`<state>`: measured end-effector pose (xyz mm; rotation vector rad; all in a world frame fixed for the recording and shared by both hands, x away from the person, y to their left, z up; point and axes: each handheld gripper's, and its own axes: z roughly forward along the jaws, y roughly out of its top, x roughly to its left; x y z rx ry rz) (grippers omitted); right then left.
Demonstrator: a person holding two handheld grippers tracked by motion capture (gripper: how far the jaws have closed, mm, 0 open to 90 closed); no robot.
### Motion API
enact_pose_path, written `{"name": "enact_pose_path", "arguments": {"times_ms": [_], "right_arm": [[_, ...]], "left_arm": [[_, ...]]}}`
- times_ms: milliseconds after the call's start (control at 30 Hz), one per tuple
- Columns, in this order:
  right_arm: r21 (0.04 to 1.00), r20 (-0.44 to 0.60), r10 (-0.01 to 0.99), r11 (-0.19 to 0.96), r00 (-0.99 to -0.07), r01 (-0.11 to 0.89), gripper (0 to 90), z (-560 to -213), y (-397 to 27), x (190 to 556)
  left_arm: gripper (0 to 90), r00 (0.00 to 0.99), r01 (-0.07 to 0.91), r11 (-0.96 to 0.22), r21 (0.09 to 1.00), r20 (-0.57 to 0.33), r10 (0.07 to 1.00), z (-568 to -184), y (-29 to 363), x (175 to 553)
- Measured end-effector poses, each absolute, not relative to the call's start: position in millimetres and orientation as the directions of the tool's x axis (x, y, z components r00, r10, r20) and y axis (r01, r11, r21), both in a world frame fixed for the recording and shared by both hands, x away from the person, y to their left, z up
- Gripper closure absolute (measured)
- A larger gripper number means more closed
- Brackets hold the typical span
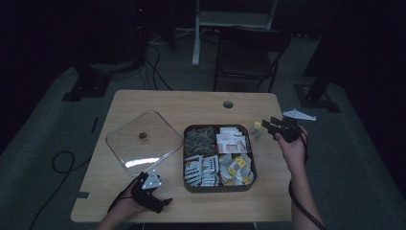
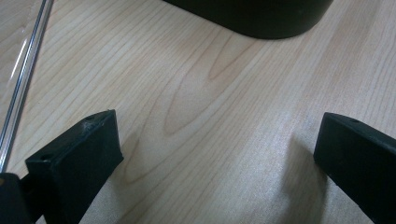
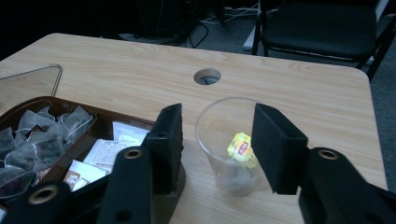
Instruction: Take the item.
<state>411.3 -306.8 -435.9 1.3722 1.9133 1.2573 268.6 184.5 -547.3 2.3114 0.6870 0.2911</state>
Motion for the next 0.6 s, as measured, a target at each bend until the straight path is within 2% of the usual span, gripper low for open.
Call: {"name": "enact_pose_path", "arguments": {"times_ms": [300, 600], "right_arm": [[0.882, 0.112, 0.914, 0.090, -0.390, 0.463, 43.4, -439.3, -309.2, 394.1], [0.906, 0.089, 0.917, 0.088, -0.389, 0.414, 28.6, -443.7, -306.6, 374.4]], "left_arm": [[1.2, 0.834, 0.395, -0.616, 0.682, 0.015, 0.551, -547.3, 184.4, 268.6], [1.2, 0.834, 0.394, -0.616, 0.682, 0.016, 0.551, -547.3, 184.5, 268.6]]}}
